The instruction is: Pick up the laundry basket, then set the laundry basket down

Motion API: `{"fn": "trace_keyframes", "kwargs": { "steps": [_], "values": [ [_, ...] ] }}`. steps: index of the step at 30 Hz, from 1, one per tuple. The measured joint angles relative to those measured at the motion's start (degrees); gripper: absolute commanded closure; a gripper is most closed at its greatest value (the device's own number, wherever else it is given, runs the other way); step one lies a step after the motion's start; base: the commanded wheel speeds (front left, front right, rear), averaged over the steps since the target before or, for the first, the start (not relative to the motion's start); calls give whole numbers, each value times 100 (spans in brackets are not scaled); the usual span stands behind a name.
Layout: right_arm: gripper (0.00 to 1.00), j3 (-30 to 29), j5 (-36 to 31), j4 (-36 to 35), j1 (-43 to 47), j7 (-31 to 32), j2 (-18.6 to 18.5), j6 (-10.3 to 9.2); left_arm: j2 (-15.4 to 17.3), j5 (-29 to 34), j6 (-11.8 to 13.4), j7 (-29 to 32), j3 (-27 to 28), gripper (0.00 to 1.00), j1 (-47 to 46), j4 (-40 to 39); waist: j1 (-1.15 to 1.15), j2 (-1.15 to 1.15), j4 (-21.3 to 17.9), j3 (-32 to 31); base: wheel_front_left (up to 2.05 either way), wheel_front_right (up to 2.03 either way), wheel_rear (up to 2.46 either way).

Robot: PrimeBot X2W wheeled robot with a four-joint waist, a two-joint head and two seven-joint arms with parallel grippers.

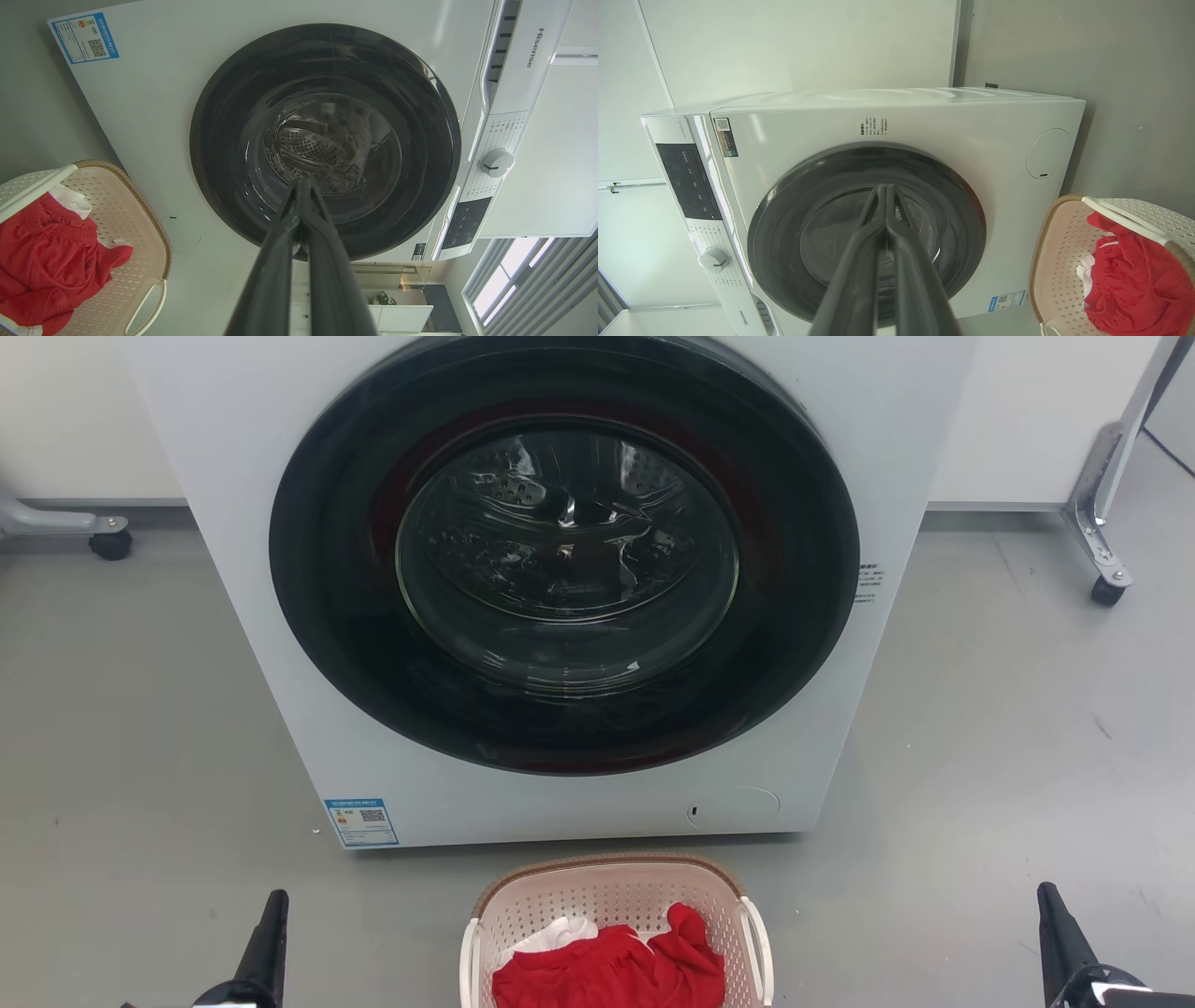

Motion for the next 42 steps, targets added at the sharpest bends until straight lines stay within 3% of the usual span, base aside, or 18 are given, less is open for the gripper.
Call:
{"fn": "trace_keyframes", "kwargs": {
  "steps": [12, 13, 15, 16, 17, 32, 42],
  "values": [
    [100, 0, 0, 0, 0, 0, 0, 0, 0, 0, 0, 0, 0, 100, 0, 0, 0, 0, 0, 0, 0, 0, 0],
    [0, 0, 0, 2, 1, 0, 0, 0, 0, 0, 0, 0, 0, 0, 1, 2, 0, 0, 0, 0, 0, 0, 0],
    [0, 14, -1, 102, 57, 0, 30, -10, -23, 1, 7, -1, -10, 0, 73, 101, 0, 0, 0, 0, 0, 0, 0],
    [100, 20, -1, 166, 113, 0, 55, -10, -41, 1, 10, -1, -15, 100, 133, 160, 0, 0, 0, 0, 0, 0, 0],
    [0, 25, -1, 230, 167, 0, 82, -11, -59, 1, 12, -1, -18, 0, 193, 223, 0, 1, 0, 0, 0, 0, 0],
    [0, 346, -177, 253, 252, -282, 108, -44, -66, 242, 42, -290, -367, 0, 274, 174, 0, 0, 10, -11, 0, 0, 0],
    [0, 577, -772, 161, 248, -502, 103, -277, -60, 814, 213, -495, -548, 0, 265, 43, 0, 0, 19, -5, 0, 0, 0]
  ]
}}
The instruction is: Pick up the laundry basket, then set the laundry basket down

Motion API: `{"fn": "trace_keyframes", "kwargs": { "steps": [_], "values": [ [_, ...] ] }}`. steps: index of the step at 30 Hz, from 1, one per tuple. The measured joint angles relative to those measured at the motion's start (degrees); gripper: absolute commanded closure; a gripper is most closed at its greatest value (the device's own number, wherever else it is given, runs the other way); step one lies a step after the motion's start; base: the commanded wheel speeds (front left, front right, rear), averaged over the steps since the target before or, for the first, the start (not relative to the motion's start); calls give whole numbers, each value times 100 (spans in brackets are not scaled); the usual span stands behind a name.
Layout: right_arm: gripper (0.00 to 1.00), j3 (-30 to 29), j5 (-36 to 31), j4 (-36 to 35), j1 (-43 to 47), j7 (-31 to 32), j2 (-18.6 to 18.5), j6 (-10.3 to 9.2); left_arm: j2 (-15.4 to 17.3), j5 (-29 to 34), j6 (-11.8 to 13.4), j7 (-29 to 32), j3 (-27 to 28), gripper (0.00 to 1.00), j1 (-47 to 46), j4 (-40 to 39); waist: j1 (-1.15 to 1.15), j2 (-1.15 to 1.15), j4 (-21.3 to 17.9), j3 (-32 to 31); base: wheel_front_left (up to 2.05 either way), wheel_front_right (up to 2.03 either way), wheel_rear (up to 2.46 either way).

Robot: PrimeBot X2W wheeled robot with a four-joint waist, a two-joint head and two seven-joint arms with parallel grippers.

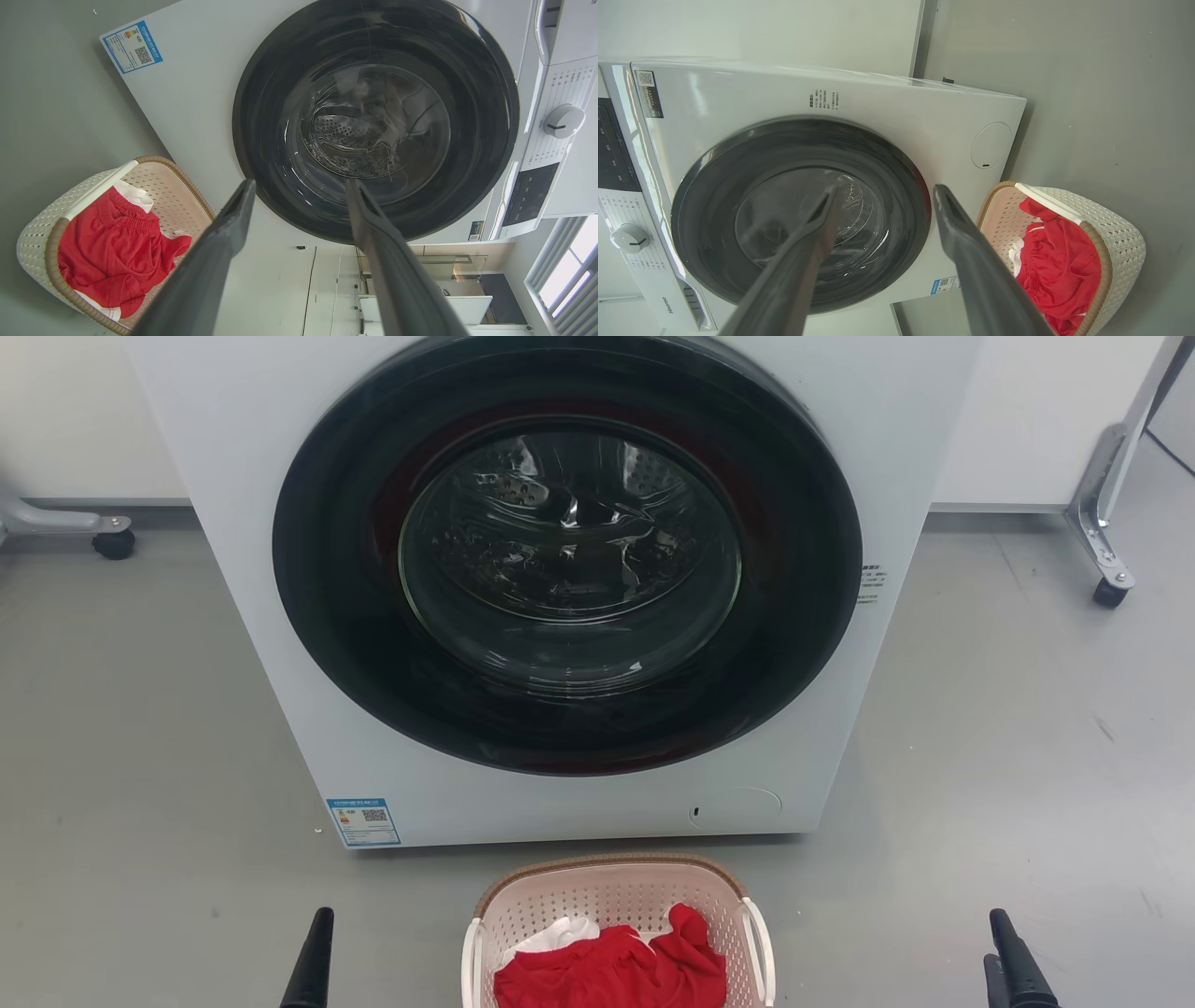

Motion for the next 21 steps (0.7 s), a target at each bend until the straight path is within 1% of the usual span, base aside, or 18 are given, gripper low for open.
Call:
{"fn": "trace_keyframes", "kwargs": {
  "steps": [10, 11, 21],
  "values": [
    [0, 350, -933, -93, -20, -203, -12, -168, 4, 881, 165, -198, -257, 0, -28, -130, 0, 0, 9, 20, 0, 0, 0],
    [0, 350, -933, -93, -20, -203, -12, -168, 4, 881, 165, -198, -257, 0, -28, -130, 0, 0, 9, 20, 0, 0, 0],
    [0, 711, -1971, -152, -44, -414, -36, -320, 70, 1883, 345, -424, -558, 0, -58, -254, 0, 0, 17, 54, 0, 0, 0]
  ]
}}
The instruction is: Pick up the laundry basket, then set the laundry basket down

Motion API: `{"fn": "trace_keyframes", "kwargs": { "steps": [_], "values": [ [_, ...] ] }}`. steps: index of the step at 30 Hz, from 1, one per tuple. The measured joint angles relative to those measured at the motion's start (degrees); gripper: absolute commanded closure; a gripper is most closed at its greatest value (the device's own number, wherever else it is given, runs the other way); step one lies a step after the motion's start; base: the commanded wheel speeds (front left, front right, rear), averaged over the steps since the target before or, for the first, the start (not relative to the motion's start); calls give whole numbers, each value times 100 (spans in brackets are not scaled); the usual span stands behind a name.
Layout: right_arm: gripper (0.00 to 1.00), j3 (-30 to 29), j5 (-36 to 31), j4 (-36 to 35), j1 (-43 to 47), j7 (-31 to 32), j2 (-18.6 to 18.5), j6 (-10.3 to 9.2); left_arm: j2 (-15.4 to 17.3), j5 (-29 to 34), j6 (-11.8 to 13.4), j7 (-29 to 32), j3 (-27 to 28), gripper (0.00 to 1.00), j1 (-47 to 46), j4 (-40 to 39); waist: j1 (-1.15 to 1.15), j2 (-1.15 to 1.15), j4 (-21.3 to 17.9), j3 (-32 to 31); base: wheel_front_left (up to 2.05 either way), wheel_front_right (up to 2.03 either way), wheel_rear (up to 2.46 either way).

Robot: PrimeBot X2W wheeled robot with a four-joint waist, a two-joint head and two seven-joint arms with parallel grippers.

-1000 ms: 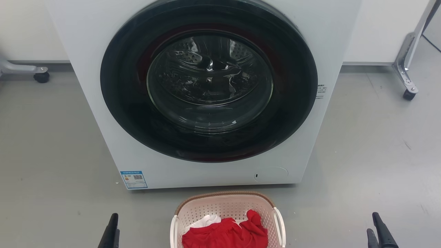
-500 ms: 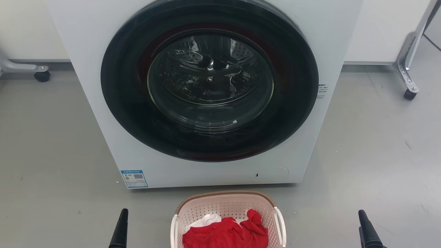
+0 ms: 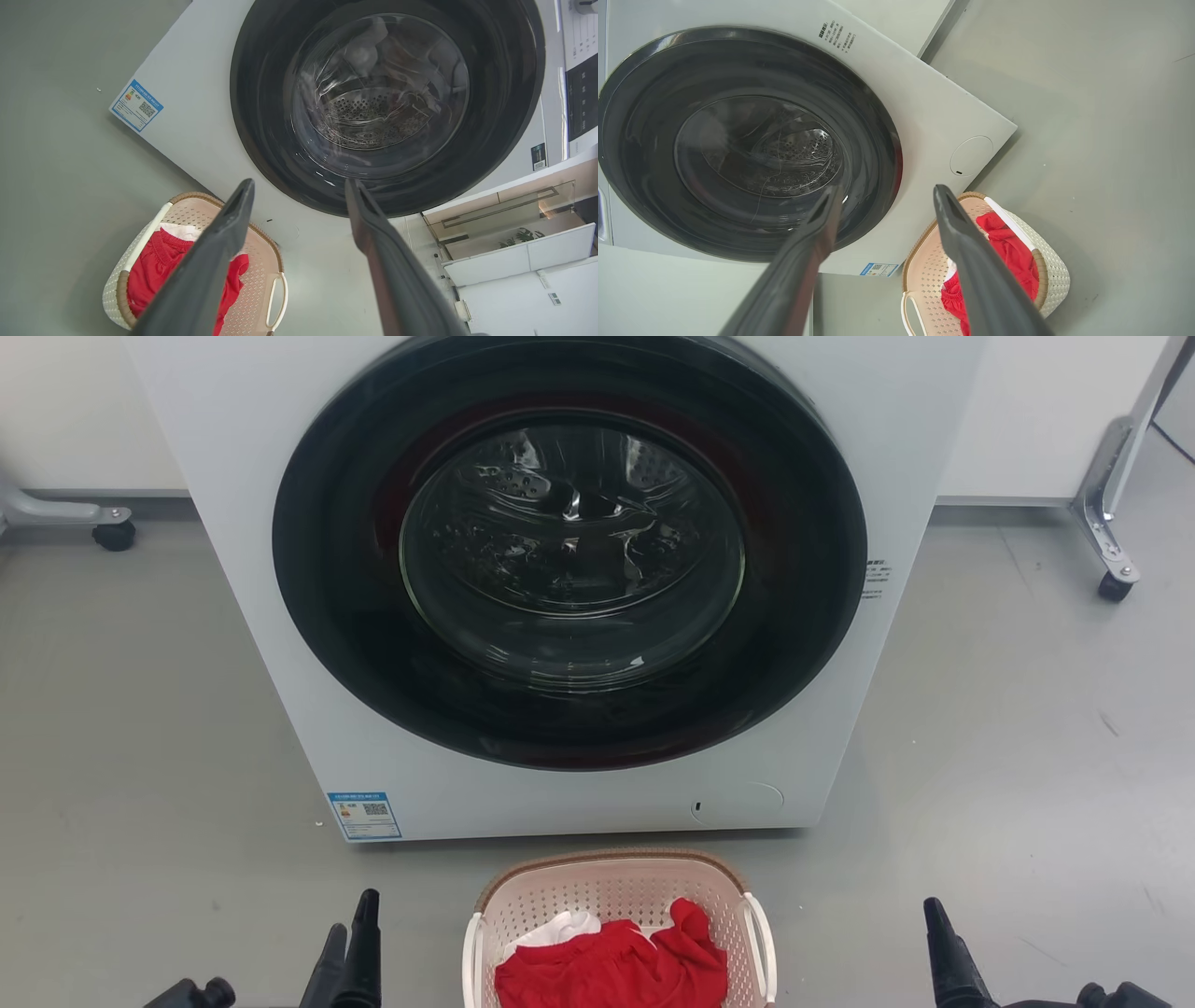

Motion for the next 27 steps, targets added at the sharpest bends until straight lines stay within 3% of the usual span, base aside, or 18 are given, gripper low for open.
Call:
{"fn": "trace_keyframes", "kwargs": {
  "steps": [27],
  "values": [
    [0, 692, -2515, -22, -7, -559, -54, -403, 275, 2766, 407, -555, -768, 0, -66, -81, 0, 0, 6, 85, 0, 0, 0]
  ]
}}
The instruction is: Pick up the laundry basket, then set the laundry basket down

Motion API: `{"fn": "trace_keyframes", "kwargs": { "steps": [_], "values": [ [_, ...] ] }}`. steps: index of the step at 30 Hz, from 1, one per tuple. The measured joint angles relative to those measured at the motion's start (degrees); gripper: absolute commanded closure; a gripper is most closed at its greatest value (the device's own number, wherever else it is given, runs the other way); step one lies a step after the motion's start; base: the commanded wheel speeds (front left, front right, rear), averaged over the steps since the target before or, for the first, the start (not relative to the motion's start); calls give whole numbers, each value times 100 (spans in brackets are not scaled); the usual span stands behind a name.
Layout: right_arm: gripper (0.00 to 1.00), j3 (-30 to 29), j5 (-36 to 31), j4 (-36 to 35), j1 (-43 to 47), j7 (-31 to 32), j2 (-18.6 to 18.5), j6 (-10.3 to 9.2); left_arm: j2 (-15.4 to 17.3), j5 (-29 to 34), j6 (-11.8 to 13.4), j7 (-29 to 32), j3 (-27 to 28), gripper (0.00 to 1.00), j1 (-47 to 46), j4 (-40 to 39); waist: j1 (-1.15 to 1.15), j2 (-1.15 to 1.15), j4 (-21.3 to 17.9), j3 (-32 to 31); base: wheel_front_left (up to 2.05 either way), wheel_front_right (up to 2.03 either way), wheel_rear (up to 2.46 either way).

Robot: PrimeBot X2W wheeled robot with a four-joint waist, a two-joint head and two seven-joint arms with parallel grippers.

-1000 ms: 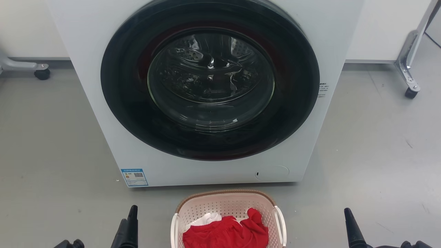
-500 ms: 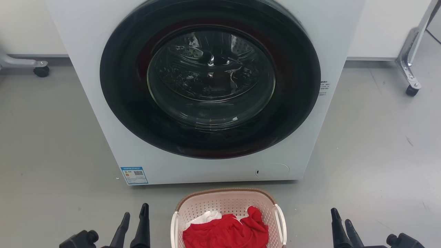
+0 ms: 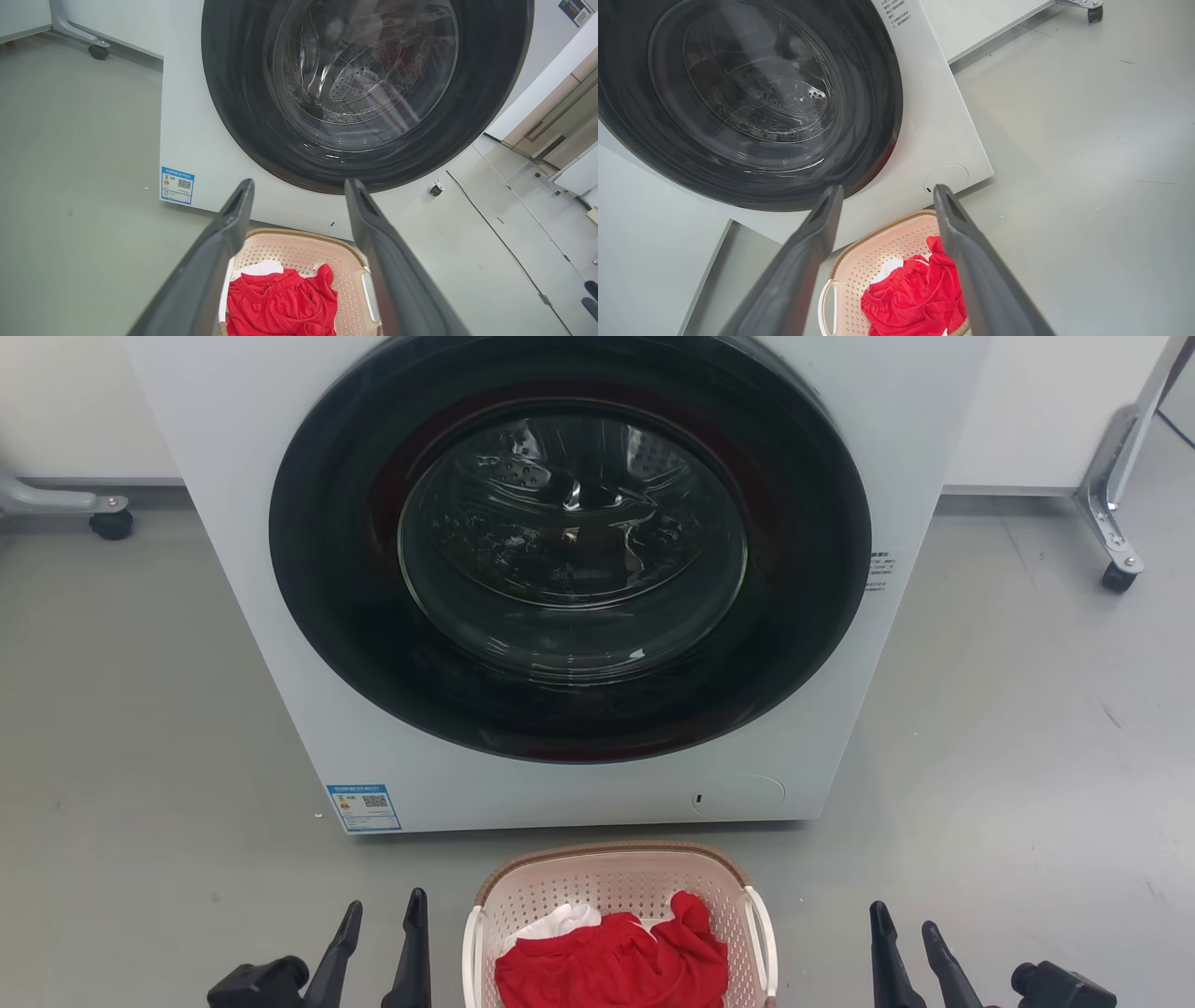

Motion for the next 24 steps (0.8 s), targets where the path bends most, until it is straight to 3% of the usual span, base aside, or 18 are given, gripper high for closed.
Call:
{"fn": "trace_keyframes", "kwargs": {
  "steps": [24],
  "values": [
    [0, 559, -1902, -8, 9, -532, -29, -347, 8, 1907, 350, -516, -363, 0, -13, 158, 0, 0, 2, 86, 0, 0, 0]
  ]
}}
